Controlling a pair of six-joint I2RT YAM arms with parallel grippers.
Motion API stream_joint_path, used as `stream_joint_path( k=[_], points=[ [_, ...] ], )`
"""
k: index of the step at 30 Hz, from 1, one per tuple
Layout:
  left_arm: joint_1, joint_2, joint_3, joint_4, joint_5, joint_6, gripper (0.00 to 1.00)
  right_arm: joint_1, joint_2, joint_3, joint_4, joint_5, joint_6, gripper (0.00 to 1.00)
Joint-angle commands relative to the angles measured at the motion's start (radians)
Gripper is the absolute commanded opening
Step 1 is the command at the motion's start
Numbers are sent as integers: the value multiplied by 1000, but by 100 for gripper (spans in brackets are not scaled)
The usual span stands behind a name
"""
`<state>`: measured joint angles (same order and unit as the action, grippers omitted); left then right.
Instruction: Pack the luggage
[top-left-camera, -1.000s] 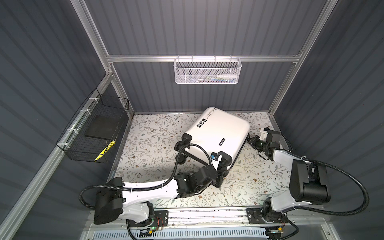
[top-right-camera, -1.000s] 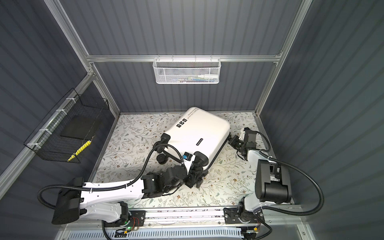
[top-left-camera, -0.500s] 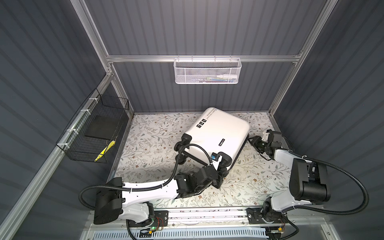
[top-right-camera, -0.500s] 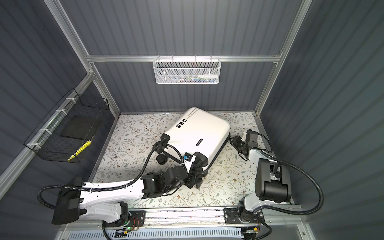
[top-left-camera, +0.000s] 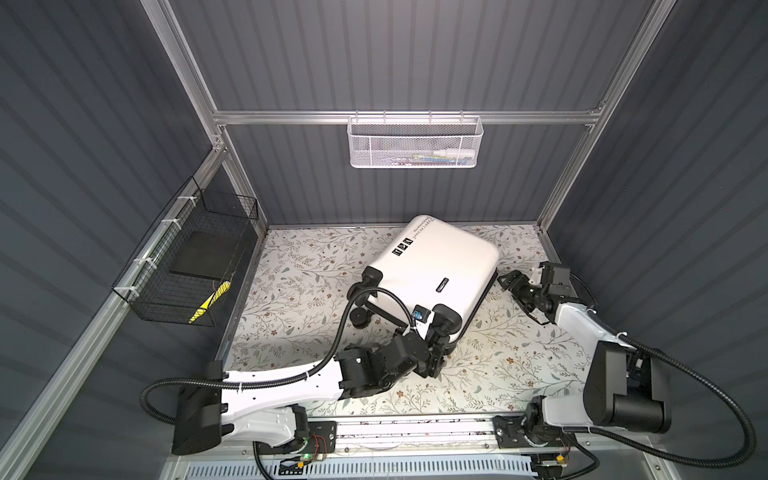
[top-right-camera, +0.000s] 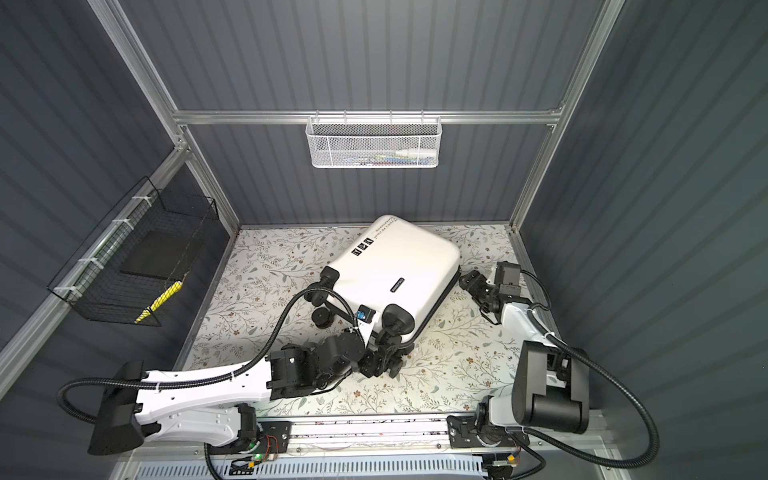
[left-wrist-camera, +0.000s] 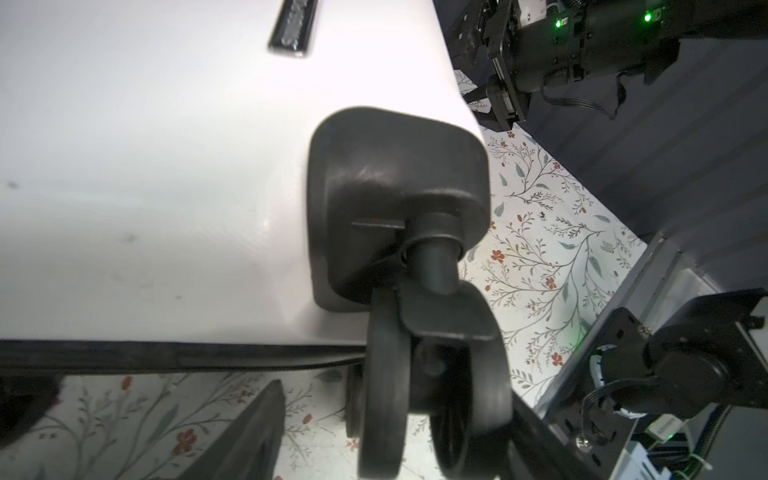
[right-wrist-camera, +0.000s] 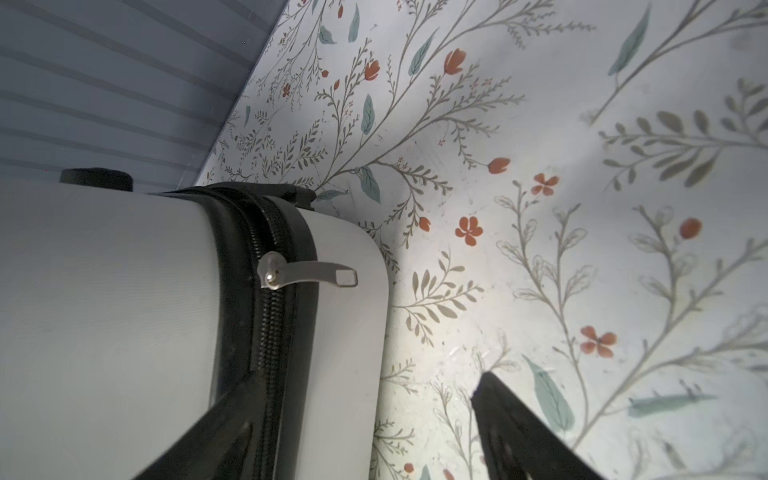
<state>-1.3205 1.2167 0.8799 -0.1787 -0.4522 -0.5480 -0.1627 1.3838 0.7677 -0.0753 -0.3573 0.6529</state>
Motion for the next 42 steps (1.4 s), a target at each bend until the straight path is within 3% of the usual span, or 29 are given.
stream_joint_path(
  k=[1, 4, 12, 17, 26, 34, 42],
  points=[
    [1, -52, 8, -83, -82, 2, 89, 0, -42, 39, -78, 11, -9, 84],
    [4, -84, 14, -121, -117, -6, 100, 0, -71, 64, -115, 11, -11, 86],
    [18, -165, 17, -204, -201, -61, 100, 0, -138, 143, -187, 11, -15, 92],
    [80, -227, 4, -255, -188, -129, 100, 1, -150, 219, -236, 3, -18, 99],
    [198, -300, -6, -281, -105, -177, 100, 14, -87, 369, -287, -26, -20, 99],
    [442, -248, 18, -251, 158, -173, 100, 62, 42, 541, -353, -48, -53, 99],
    [562, -178, 47, -210, 274, -160, 100, 103, 223, 728, -419, -79, -87, 99]
  ],
)
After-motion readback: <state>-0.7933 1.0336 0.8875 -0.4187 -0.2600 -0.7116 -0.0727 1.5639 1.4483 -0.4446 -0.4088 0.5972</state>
